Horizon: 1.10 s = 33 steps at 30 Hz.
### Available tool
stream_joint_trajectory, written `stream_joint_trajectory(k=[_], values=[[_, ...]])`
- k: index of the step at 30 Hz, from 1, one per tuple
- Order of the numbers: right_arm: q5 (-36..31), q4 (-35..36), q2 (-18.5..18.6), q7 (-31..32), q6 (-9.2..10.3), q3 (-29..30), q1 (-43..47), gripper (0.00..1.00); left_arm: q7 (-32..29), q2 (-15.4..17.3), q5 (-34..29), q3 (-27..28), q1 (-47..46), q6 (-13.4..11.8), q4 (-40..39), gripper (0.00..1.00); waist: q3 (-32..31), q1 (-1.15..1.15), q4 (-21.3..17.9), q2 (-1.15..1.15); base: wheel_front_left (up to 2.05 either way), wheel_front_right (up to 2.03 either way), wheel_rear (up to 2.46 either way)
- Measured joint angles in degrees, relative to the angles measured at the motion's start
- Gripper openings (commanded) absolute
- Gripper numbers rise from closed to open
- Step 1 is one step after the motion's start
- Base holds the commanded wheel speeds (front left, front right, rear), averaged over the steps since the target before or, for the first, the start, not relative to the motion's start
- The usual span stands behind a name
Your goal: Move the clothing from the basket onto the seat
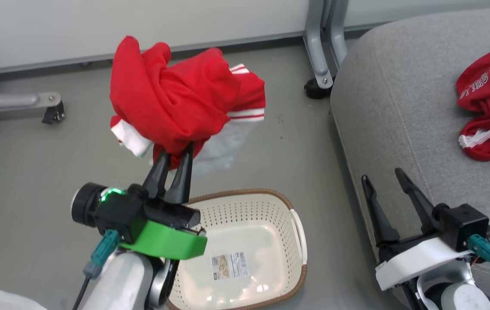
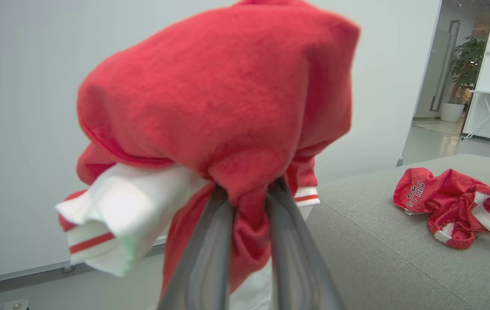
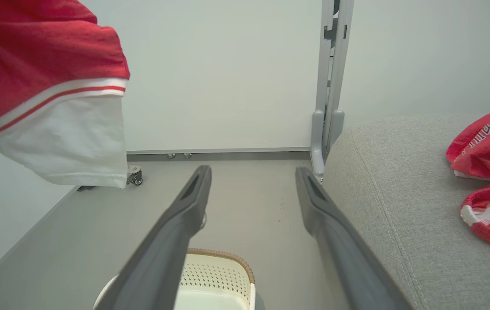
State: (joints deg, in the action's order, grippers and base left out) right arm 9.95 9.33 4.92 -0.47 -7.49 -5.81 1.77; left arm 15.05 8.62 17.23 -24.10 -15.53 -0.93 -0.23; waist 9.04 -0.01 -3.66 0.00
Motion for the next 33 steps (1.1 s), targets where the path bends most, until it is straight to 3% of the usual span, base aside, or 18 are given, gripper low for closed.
stream_joint_trajectory(k=[16, 33], values=[[0.01, 1.91, -0.13, 3.42, 0.00, -1.33, 5.64, 1.00, -1.46, 1.37, 1.11, -2.26, 9.48, -0.45, -6.19, 0.00, -8.44, 0.00, -0.18, 0.00, 0.00, 0.00, 0.00], [0.29, 2.20, -0.12, 3.76, 0.00, -2.15, 6.23, 1.00, -1.86, 1.79, 2.01, -2.66, 9.98, -0.67, -8.16, 0.00, -8.71, 0.00, -0.38, 0.00, 0.00, 0.00, 0.00]])
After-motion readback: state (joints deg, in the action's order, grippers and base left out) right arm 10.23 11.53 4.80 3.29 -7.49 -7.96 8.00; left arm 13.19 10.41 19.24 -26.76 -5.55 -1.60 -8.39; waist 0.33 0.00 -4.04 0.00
